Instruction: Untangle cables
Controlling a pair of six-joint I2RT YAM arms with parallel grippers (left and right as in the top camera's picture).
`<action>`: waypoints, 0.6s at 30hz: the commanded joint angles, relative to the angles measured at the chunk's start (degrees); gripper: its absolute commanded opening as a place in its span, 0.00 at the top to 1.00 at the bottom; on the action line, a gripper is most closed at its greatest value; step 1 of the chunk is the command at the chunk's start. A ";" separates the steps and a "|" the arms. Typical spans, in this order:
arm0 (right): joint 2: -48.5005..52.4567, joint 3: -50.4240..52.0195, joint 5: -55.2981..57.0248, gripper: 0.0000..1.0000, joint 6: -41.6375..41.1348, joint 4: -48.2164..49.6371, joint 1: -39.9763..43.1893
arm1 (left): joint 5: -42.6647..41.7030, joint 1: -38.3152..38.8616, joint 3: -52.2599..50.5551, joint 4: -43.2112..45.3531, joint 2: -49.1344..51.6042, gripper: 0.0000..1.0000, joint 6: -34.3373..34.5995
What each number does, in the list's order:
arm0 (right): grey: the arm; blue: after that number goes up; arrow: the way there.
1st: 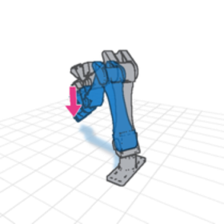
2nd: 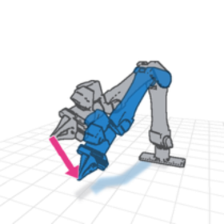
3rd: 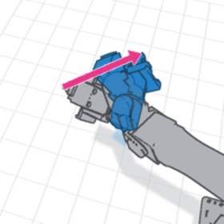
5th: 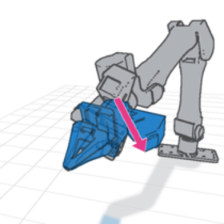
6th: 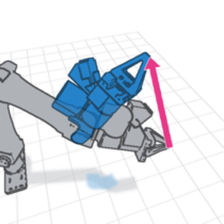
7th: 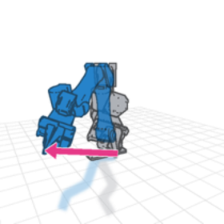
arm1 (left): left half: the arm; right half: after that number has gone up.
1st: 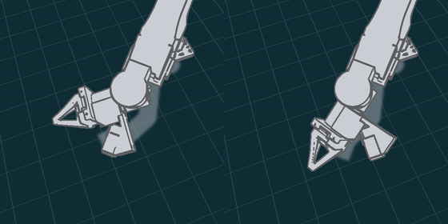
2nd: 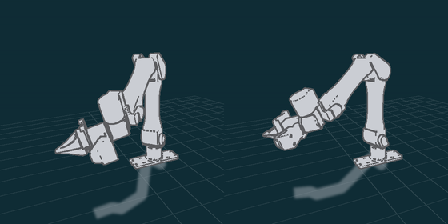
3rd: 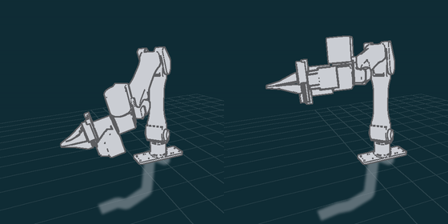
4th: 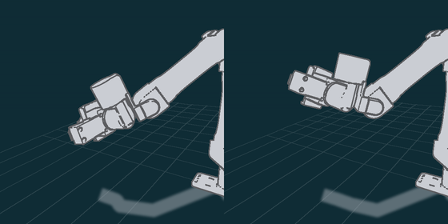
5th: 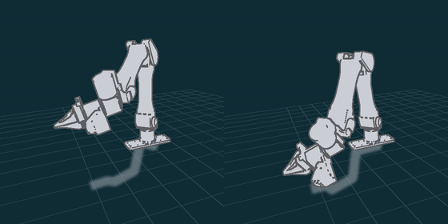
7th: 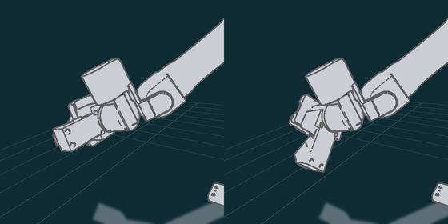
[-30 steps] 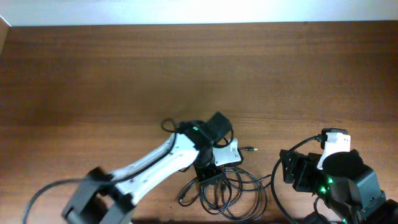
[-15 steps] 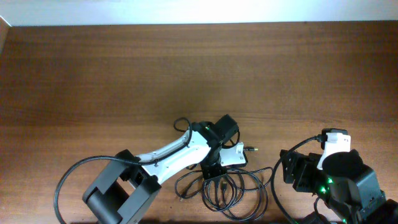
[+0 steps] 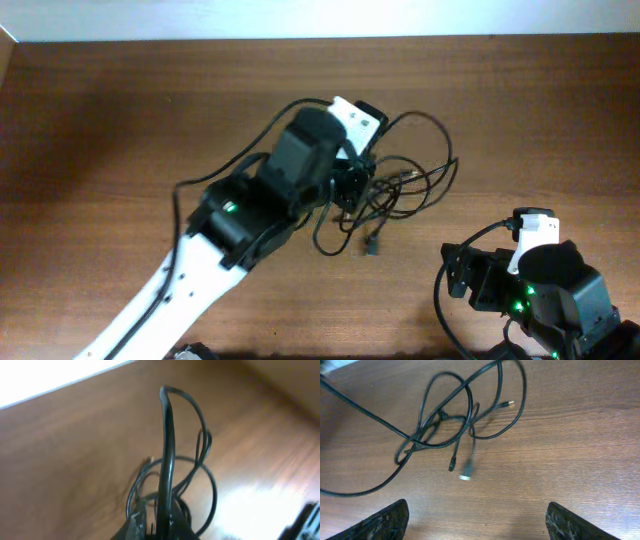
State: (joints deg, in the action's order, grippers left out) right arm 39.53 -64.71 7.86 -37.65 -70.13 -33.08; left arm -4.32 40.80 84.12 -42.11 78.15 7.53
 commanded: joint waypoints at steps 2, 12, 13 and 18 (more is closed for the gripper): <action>0.02 -0.44 -0.24 0.12 -0.35 3.61 0.09 | -5.60 -0.09 1.44 6.78 -8.57 1.00 6.40; 27.96 -0.46 3.80 0.13 -0.42 7.30 0.17 | -7.91 -1.31 1.44 8.55 -16.76 1.00 5.88; 30.16 -0.44 6.05 0.13 -2.21 5.03 0.85 | -6.80 -3.26 1.44 7.74 -17.88 1.00 5.90; 31.23 -0.44 8.09 0.12 -3.39 -3.21 17.53 | -6.80 -13.57 1.44 4.26 -23.63 1.00 5.90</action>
State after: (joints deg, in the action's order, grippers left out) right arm 71.31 -64.79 14.70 -40.51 -72.31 -21.37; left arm -11.53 30.39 84.18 -37.15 56.93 13.10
